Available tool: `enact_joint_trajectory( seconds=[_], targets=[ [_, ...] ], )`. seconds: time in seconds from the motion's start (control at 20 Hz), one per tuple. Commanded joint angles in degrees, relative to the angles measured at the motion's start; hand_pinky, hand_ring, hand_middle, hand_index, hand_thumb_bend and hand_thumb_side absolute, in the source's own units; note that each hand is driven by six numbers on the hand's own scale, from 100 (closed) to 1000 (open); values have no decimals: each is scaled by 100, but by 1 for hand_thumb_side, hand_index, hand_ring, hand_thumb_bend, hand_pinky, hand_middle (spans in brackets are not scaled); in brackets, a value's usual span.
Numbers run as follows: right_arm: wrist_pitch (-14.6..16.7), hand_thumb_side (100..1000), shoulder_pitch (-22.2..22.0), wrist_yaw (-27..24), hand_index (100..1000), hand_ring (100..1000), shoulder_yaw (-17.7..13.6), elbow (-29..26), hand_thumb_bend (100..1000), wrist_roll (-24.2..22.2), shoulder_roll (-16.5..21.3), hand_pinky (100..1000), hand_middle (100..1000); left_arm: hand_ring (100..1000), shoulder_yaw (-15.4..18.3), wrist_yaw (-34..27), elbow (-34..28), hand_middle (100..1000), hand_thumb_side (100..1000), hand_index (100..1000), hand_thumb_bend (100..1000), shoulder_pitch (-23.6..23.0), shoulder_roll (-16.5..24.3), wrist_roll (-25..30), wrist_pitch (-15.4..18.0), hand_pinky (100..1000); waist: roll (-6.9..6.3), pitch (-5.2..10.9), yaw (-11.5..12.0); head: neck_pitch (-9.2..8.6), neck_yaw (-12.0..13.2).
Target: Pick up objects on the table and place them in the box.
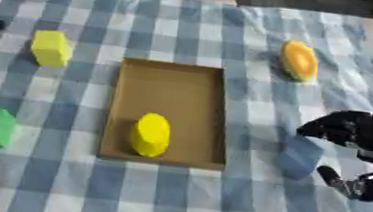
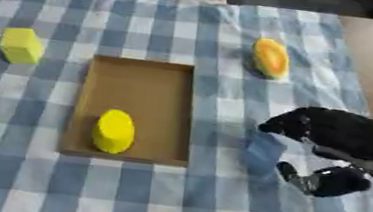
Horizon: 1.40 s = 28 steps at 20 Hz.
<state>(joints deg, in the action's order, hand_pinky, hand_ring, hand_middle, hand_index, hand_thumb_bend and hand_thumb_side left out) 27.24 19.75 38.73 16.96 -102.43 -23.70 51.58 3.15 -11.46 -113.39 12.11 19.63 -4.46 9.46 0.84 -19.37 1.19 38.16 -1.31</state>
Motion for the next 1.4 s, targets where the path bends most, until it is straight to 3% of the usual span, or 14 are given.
enact_joint_trajectory(
  seconds=[0.05, 0.35, 0.5, 0.7, 0.9, 1.0, 1.15, 1.35, 1.4],
  targets=[
    [68, 823, 101, 73, 1000, 897, 5, 73, 100, -49, 59, 886, 888, 708, 10, -23, -120, 646, 678, 829, 100, 32, 77, 27, 3, 926, 2, 88, 9, -84, -7],
    [102, 856, 147, 464, 1000, 900, 101, 325, 100, -27, -67, 880, 893, 709, 6, -26, -120, 646, 679, 829, 100, 30, 72, 31, -7, 926, 3, 72, 27, -80, -3],
    [84, 829, 188, 646, 1000, 881, 138, 491, 100, 56, -149, 867, 888, 709, 1, -29, -120, 646, 678, 829, 100, 34, 67, 37, -11, 926, 0, 69, 32, -80, -6],
    [70, 826, 231, 755, 998, 803, 189, 646, 100, 208, -248, 823, 842, 709, 2, -34, -120, 646, 679, 829, 100, 30, 57, 39, -17, 926, -7, 62, 44, -87, -11],
    [72, 786, 237, 724, 943, 654, 252, 723, 100, 343, -309, 775, 767, 710, 3, -37, -120, 646, 678, 828, 100, 37, 56, 37, -14, 926, -9, 54, 60, -87, -11],
    [92, 705, 235, 674, 924, 568, 290, 735, 100, 413, -327, 759, 736, 710, 0, -42, -120, 646, 678, 828, 100, 40, 52, 39, -19, 926, -6, 49, 65, -88, -10],
    [149, 419, 215, 484, 839, 431, 341, 686, 100, 586, -338, 737, 576, 710, 0, -50, -120, 646, 678, 828, 100, 40, 49, 38, -35, 926, 3, 47, 69, -82, -6],
    [235, 233, 179, 194, 736, 395, 354, 529, 100, 901, -299, 740, 437, 711, 2, -52, -120, 647, 678, 828, 100, 46, 52, 39, -40, 927, 12, 52, 72, -85, 1],
    [248, 230, 167, 131, 725, 389, 351, 488, 100, 955, -286, 744, 421, 711, 2, -50, -120, 647, 678, 828, 100, 47, 51, 40, -44, 927, 14, 54, 71, -90, 2]
  ],
)
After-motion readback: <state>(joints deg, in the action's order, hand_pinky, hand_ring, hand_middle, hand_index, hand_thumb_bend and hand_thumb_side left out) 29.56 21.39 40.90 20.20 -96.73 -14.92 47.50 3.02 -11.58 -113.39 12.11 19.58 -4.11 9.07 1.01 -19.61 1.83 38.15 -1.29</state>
